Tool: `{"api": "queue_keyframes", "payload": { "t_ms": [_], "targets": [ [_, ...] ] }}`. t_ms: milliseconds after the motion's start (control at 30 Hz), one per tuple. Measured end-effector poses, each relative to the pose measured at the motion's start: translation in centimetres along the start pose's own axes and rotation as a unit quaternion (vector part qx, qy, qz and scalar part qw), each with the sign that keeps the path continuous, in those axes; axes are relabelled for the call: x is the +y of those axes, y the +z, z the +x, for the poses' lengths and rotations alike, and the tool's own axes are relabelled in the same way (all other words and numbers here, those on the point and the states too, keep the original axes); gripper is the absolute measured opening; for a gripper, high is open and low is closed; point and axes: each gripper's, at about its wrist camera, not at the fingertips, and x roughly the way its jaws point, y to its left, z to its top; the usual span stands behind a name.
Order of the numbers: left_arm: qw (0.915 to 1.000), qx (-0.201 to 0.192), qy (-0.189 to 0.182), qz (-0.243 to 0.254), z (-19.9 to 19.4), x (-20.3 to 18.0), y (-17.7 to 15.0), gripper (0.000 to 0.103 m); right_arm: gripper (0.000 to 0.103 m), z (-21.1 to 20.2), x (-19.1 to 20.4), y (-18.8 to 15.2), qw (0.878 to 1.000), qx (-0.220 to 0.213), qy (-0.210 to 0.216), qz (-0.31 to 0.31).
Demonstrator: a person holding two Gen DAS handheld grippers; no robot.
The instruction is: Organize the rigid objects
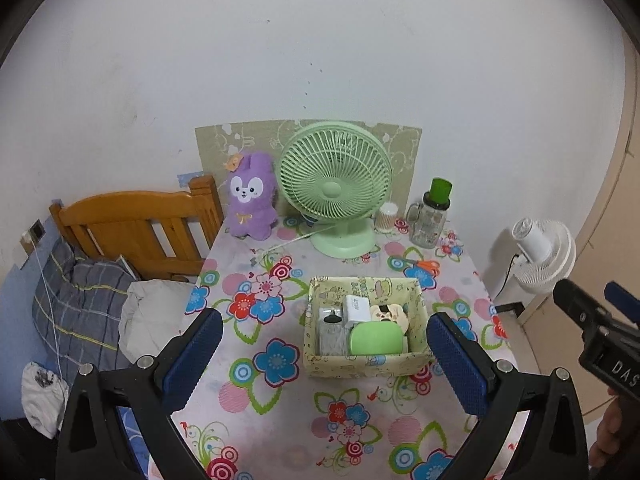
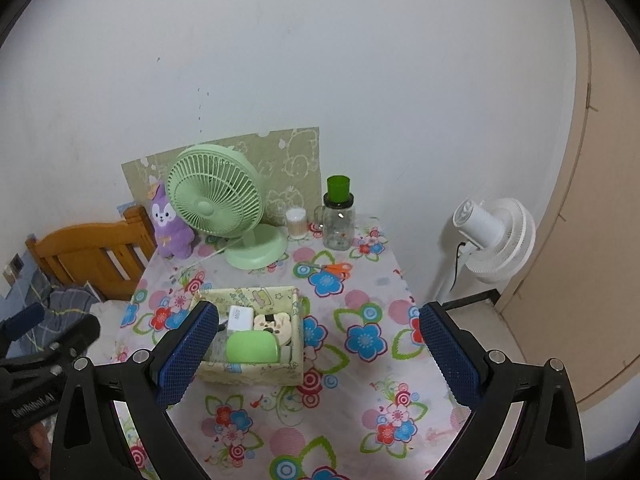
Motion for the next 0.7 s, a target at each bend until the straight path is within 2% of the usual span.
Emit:
{"api": "queue_keyframes", "payload": {
  "t_ms": [200,700],
  "targets": [
    [0.9998,-0.019,0.005,-0.005,-1.4,0.2,0.5,0.103,0.101,-0.5,0.0,0.0,1.000,-0.007,0.000,-0.002],
    [0.9996,-0.027,0.005,-0.004,-2.5,-0.3,0.7,0.103,0.101,-1.6,0.1,0.3,1.000,-0.023,0.004,-0.013]
  ]
}}
